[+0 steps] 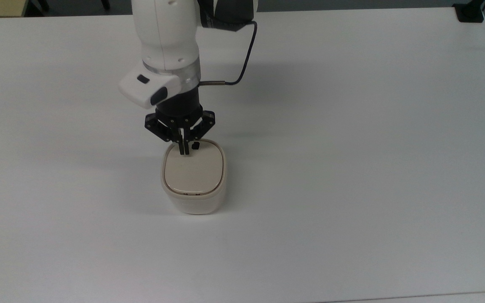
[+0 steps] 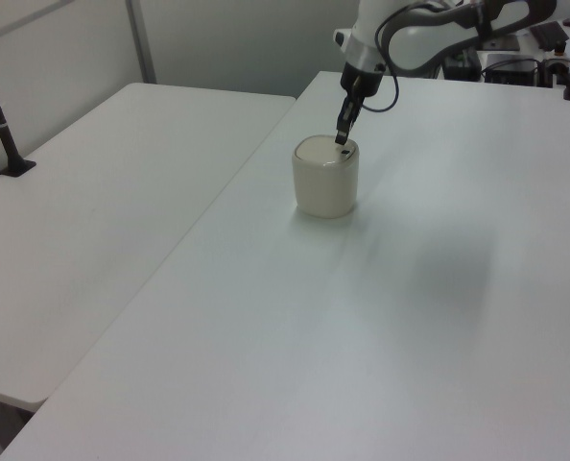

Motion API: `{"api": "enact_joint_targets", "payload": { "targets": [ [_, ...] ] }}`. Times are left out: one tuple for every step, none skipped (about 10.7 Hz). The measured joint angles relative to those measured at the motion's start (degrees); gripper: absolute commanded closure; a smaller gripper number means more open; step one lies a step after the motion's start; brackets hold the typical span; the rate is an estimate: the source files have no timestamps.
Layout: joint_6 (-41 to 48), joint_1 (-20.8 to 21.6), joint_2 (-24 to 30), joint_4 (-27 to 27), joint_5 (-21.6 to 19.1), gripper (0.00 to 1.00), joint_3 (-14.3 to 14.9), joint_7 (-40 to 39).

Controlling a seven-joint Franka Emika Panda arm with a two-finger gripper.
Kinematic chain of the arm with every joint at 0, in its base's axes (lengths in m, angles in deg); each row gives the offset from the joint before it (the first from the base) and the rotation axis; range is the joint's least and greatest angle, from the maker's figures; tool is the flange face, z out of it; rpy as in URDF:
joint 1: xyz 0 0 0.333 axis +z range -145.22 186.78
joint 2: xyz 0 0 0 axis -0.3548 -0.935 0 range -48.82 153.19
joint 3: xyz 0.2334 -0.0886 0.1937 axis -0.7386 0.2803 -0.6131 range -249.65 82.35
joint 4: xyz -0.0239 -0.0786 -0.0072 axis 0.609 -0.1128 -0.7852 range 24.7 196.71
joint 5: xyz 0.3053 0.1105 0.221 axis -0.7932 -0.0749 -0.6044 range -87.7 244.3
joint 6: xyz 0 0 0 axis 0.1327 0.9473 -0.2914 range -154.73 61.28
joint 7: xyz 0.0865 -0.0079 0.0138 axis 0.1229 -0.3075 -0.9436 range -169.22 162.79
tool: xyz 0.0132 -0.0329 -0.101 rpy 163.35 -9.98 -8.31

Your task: Close the trash bin

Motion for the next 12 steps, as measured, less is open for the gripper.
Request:
{"api": "enact_joint_targets", "payload": {
  "targets": [
    [2.4,-0.5,1.7,0.0,0.0,0.47,0.2,0.2],
    [6.9,-1.6,4.5,0.0,0.0,0.34,0.4,0.2],
    [11.9,-2.7,7.3,0.0,0.0,0.26,0.4,0.2],
    [16.6,-3.6,9.8,0.1,0.0,0.11,0.4,0.2],
    [21.1,-4.5,12.4,0.4,0.0,0.0,0.4,0.2],
    [25.2,-5.7,15.1,1.1,0.5,0.0,0.2,0.2],
    [29.0,-6.9,17.7,2.0,1.9,0.0,-0.5,0.2],
    [32.2,-8.0,19.5,2.6,3.1,0.0,-1.4,0.2],
    [34.2,-8.8,21.0,3.0,4.2,0.0,-2.3,0.2],
    [35.4,-9.3,21.9,3.2,4.7,0.0,-2.8,0.2],
    [35.9,-9.9,22.4,3.2,4.9,0.0,-2.9,0.2],
    [35.9,-10.5,22.7,3.3,4.9,0.0,-3.0,-0.1]
  ]
}}
